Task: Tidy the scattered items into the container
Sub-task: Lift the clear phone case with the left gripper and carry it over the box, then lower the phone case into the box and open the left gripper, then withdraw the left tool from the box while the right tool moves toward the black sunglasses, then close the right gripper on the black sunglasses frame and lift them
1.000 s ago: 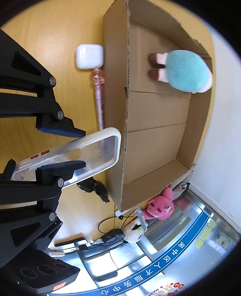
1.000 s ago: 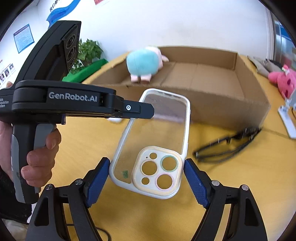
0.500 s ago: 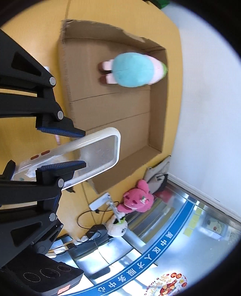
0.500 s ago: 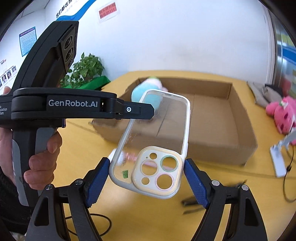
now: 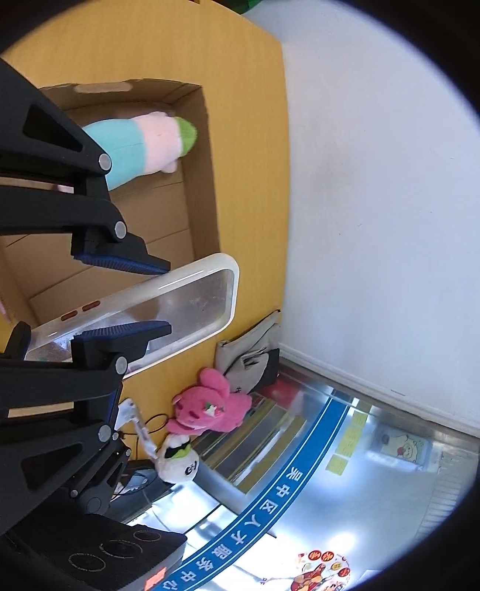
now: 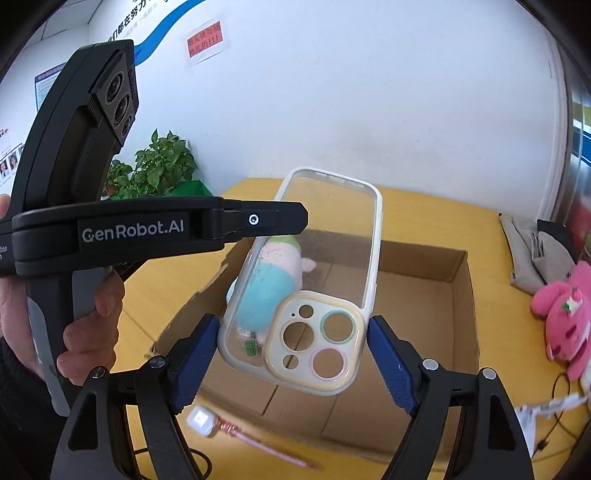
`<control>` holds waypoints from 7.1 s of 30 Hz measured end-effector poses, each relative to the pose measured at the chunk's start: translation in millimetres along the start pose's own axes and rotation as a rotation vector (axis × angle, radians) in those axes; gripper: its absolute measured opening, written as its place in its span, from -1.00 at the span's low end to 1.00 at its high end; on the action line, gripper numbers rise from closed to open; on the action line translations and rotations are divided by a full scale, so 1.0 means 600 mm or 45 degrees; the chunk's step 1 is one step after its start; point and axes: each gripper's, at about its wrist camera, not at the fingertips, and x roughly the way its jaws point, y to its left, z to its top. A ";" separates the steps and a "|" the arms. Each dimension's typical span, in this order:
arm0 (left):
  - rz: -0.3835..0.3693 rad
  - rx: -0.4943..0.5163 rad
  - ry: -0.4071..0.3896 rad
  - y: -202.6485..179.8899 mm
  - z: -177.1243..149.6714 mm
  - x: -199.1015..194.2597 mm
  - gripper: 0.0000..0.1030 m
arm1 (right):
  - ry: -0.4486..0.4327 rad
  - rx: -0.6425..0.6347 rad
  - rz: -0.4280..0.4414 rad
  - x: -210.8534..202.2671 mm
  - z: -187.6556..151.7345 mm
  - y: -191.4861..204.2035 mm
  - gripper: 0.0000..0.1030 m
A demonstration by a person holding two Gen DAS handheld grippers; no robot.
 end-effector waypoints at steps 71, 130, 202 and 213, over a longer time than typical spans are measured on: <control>0.577 -0.006 0.240 0.108 -0.276 0.005 0.44 | 0.288 0.212 -0.328 0.096 -0.222 -0.170 0.86; 0.455 0.066 -0.103 -0.052 -0.355 -0.152 0.51 | 0.003 0.185 -0.379 -0.055 -0.240 -0.057 0.92; -0.002 0.479 0.532 -0.201 -0.548 0.059 -0.66 | 0.320 0.658 -0.128 0.003 -0.385 -0.182 -0.05; 0.025 0.566 0.422 -0.234 -0.557 -0.003 -0.66 | 0.250 0.673 -0.096 -0.042 -0.381 -0.153 -0.27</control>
